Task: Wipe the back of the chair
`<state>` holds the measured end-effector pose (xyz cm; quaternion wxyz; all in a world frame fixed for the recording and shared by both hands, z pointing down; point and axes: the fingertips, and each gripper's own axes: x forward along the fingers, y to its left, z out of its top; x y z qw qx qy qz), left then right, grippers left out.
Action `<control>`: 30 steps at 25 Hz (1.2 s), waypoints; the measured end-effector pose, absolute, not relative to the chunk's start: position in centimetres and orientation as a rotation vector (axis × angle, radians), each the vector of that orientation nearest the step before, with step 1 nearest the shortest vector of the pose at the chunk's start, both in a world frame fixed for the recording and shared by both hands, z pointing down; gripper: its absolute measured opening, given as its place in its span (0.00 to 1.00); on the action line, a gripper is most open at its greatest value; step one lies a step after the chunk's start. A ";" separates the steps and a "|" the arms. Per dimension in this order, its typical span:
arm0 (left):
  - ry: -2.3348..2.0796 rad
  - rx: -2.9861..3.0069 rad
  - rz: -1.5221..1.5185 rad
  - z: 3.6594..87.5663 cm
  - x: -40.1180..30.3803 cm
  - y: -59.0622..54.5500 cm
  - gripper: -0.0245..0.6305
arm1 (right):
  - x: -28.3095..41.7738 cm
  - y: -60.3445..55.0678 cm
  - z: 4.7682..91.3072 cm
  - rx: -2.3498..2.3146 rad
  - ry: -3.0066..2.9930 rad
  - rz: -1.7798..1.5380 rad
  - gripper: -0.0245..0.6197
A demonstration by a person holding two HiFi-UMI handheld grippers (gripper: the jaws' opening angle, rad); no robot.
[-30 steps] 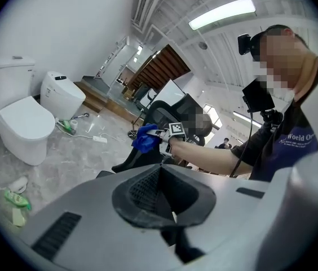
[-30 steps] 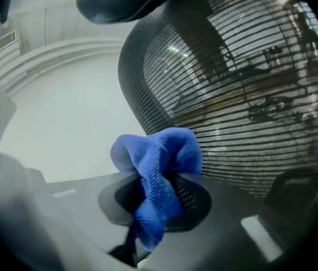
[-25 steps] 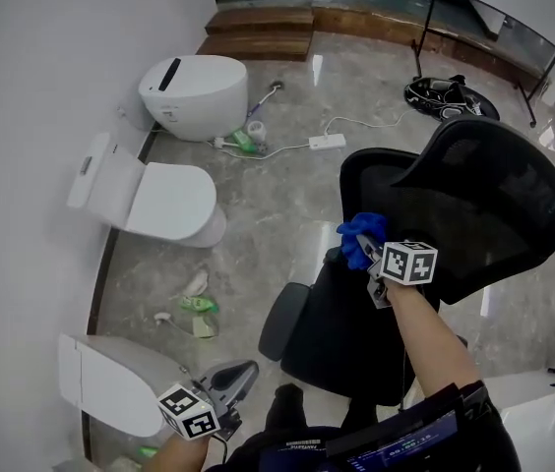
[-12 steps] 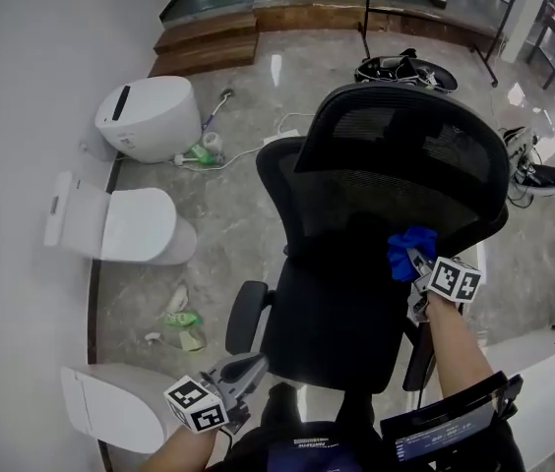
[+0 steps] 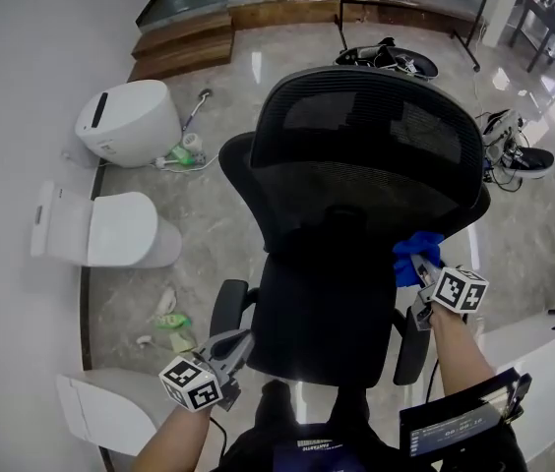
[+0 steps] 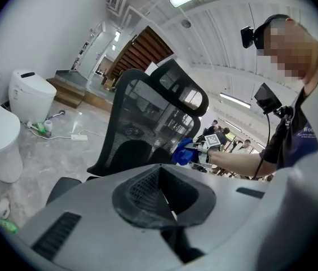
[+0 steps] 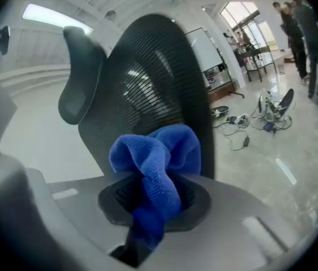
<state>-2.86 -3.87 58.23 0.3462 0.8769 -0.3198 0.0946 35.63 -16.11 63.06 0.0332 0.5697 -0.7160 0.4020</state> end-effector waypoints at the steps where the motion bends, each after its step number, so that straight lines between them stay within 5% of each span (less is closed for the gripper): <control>1: -0.848 2.270 0.251 59.0 -3.6 -4.2 0.04 | 32.9 -16.6 63.5 1.686 -2.242 1.244 0.14; 11: -0.807 2.222 0.241 63.4 -8.9 -1.9 0.04 | 6.2 -23.7 68.3 1.203 -2.429 1.245 0.14; 16: -0.750 2.191 0.231 64.9 -10.2 0.1 0.04 | -0.7 -27.0 69.3 1.144 -2.428 1.218 0.14; 23: -0.759 2.161 0.252 65.9 -10.9 0.6 0.04 | 0.7 -27.3 70.2 1.139 -2.406 1.229 0.14; 30: -0.706 2.175 0.290 65.0 -5.9 0.2 0.04 | 15.3 -23.4 69.9 1.377 -2.303 1.335 0.14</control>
